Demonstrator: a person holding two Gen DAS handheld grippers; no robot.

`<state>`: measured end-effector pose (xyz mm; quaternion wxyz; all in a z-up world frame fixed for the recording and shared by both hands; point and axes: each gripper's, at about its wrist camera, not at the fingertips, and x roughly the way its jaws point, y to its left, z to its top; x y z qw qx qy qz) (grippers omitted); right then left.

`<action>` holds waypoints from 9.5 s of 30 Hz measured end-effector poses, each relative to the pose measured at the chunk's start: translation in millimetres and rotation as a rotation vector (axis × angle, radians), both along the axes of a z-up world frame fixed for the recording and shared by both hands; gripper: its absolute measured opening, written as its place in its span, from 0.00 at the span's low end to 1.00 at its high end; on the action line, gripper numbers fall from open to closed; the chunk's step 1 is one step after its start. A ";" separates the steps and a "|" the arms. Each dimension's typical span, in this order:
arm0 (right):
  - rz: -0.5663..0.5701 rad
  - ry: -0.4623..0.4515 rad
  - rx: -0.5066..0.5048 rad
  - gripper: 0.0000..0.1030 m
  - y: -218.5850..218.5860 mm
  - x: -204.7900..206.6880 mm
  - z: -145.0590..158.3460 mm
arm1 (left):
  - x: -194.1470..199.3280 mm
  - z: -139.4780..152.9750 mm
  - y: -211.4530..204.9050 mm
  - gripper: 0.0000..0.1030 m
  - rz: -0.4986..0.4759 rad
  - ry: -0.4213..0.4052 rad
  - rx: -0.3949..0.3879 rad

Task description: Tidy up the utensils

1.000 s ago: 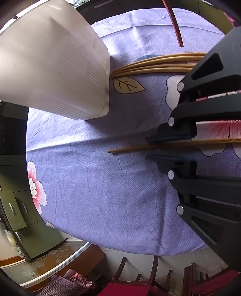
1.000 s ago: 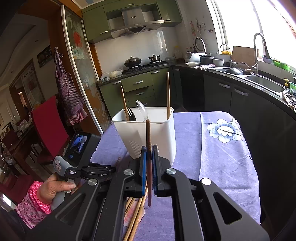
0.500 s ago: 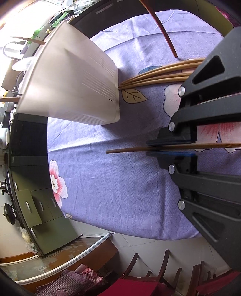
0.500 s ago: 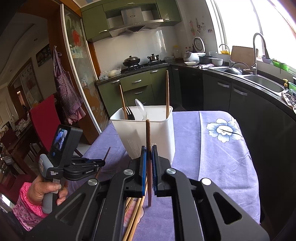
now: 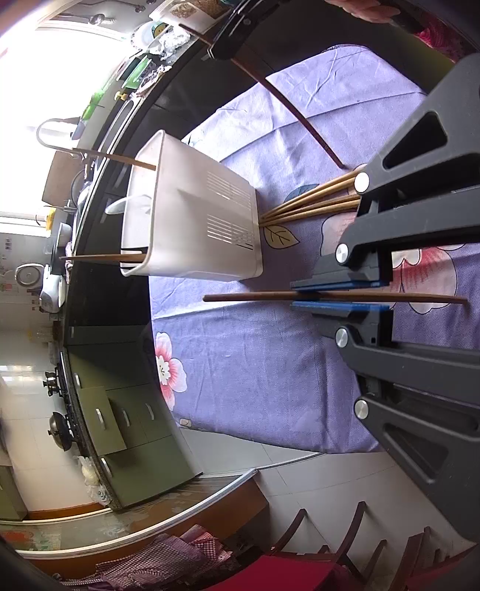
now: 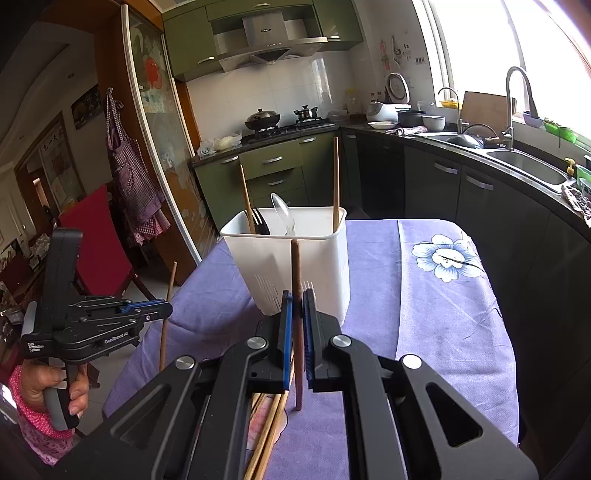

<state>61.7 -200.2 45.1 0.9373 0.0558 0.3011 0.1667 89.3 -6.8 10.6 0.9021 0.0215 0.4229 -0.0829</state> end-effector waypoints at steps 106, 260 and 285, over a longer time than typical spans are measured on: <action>-0.032 -0.069 0.110 0.18 -44.8 12.2 32.2 | 121.8 109.5 -64.0 0.05 -0.110 -0.151 -0.033; 0.057 0.214 -0.067 0.06 25.5 53.6 -82.6 | 36.4 -70.2 -37.9 0.06 -0.060 0.221 -0.023; 0.067 0.031 -0.004 0.06 10.3 -3.0 -8.4 | -12.4 6.3 -33.0 0.06 -0.086 0.029 -0.030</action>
